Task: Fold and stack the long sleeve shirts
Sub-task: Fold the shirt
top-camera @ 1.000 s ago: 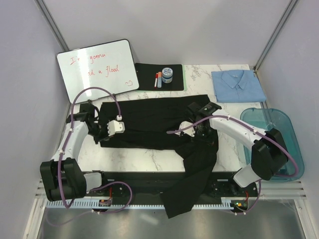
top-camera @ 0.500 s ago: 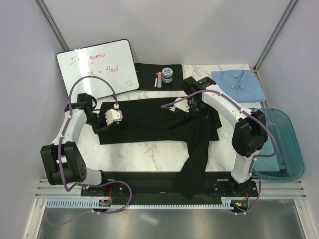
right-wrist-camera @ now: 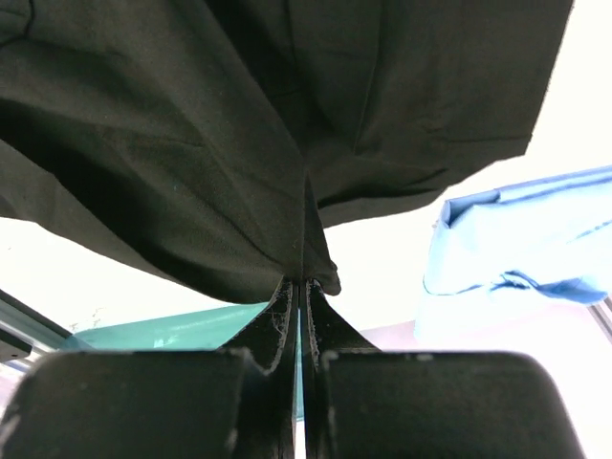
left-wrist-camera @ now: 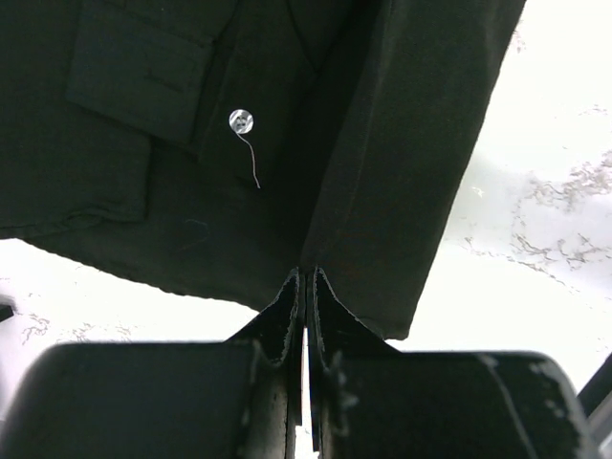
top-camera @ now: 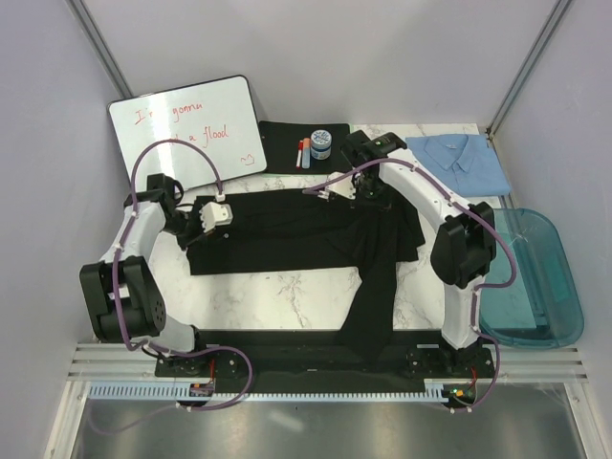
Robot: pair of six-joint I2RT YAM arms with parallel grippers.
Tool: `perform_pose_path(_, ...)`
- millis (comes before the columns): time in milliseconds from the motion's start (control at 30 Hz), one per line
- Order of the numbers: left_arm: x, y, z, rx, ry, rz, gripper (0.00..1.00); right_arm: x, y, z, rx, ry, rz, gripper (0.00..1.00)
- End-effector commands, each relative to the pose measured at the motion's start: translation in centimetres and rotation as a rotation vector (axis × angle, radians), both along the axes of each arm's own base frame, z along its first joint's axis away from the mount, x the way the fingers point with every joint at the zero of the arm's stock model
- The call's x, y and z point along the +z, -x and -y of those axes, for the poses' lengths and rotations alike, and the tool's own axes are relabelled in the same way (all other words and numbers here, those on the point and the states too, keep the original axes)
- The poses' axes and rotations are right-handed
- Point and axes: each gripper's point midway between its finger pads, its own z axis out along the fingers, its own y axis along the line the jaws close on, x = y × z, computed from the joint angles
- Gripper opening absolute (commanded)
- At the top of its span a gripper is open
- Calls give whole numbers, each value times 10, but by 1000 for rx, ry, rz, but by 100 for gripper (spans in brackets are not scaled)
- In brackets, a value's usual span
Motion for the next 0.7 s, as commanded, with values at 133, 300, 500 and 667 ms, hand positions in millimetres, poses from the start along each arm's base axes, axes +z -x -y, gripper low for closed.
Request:
perform_pose_path(133,-24,-27,-11,96,-3,1,3,-25,-5,13,-37,48,-72,4)
perform_pose_path(300,-44,-39,-18,202,-9,-32,4,-40,-23,17,-111,30,-11,0)
perform_pose_path(500,-52,-50,-24,313,-7,-30,8,-37,-32,17,-243,-81,30,3)
perform_pose_path(667,-40,-54,-21,355,16,0,12,-41,-18,21,-293,-118,-4,4)
